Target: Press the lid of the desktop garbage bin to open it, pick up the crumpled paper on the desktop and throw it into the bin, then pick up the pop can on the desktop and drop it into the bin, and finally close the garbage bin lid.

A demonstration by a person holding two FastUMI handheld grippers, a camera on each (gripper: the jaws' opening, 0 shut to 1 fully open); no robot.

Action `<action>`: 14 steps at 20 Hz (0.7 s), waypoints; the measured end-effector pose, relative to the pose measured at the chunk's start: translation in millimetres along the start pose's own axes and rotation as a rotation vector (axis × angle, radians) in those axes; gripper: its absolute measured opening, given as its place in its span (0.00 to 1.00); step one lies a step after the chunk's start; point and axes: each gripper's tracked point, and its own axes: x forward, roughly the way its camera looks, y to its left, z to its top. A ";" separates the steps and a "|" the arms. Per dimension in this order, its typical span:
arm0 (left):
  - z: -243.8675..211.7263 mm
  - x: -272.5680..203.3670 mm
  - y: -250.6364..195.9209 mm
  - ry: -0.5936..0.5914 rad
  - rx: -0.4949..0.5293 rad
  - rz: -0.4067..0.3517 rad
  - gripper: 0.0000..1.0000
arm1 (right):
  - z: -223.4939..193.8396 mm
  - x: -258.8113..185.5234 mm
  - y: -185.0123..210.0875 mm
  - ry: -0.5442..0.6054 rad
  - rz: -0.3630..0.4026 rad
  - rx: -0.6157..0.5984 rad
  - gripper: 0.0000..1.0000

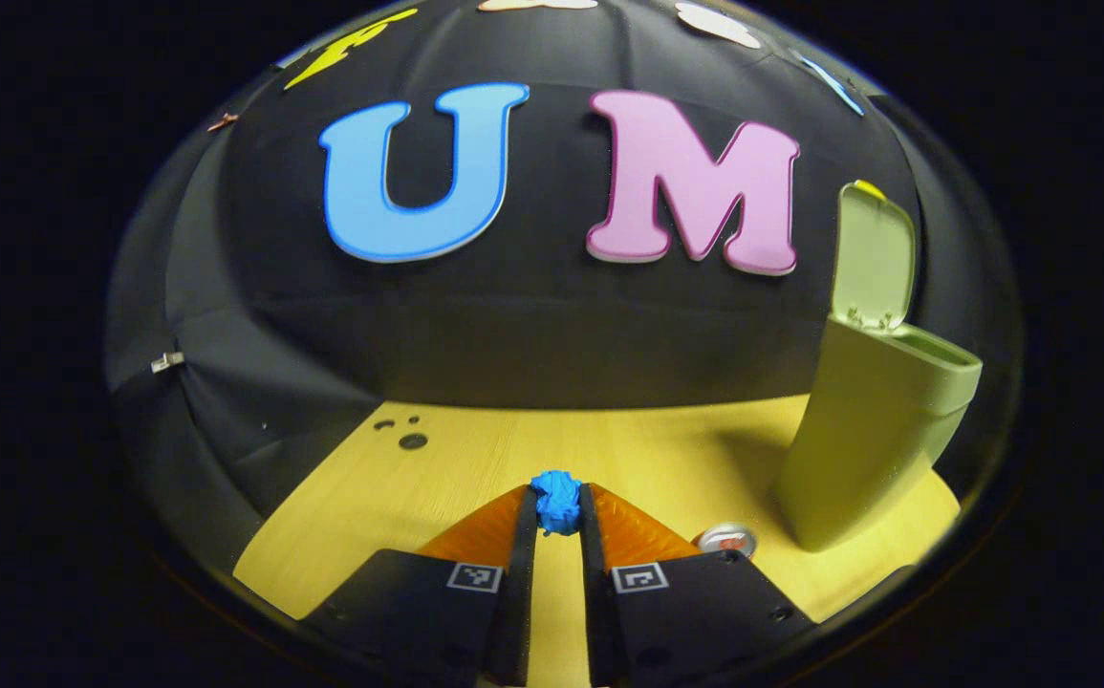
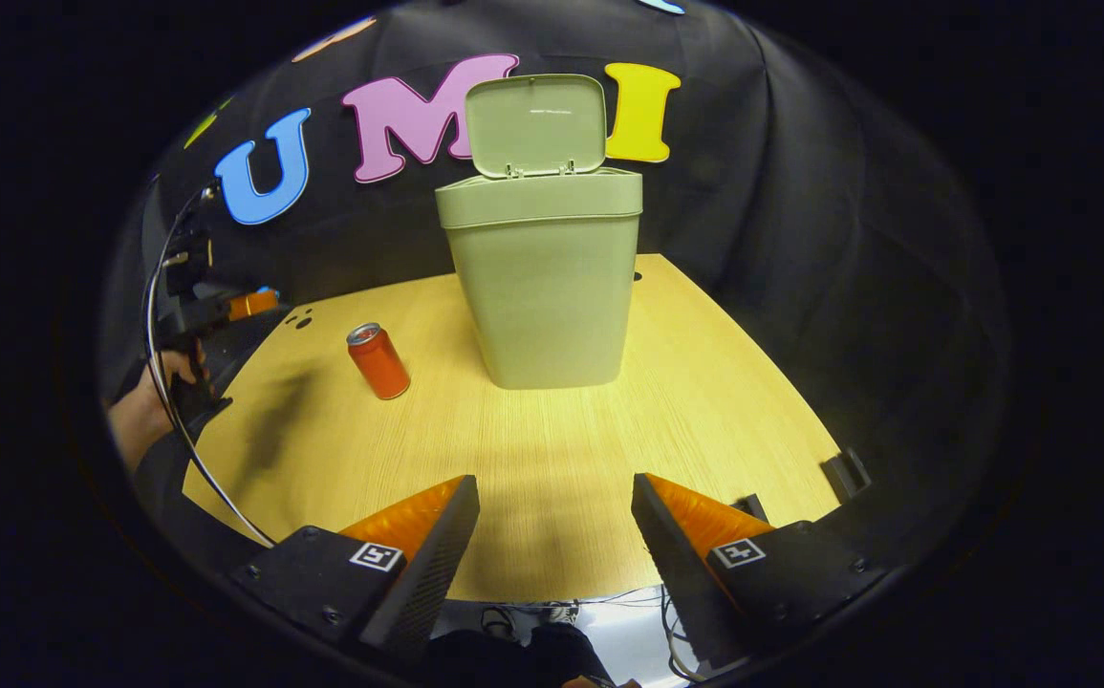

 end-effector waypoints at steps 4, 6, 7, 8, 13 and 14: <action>56.4 -8.7 -54.0 -0.071 0.022 -0.101 0.24 | 9.7 16.4 -1.4 -0.003 0.033 0.036 1.00; 79.6 -11.3 -90.1 -0.100 0.041 -0.169 0.27 | 19.7 24.1 -6.6 -0.022 0.035 0.043 1.00; 90.0 -11.2 -111.0 -0.113 0.046 -0.203 0.27 | 23.6 27.6 -8.2 -0.031 0.037 0.049 1.00; 98.3 -12.4 -131.0 -0.129 0.046 -0.241 0.27 | 25.2 31.1 -8.4 -0.034 0.042 0.058 0.99; 112.8 -11.7 -240.5 -0.146 0.042 -0.450 0.24 | 34.9 41.9 -14.7 -0.039 0.056 0.097 0.99; 114.2 -13.2 -259.9 -0.146 0.040 -0.483 0.28 | 36.4 42.4 -17.0 -0.043 0.053 0.097 0.99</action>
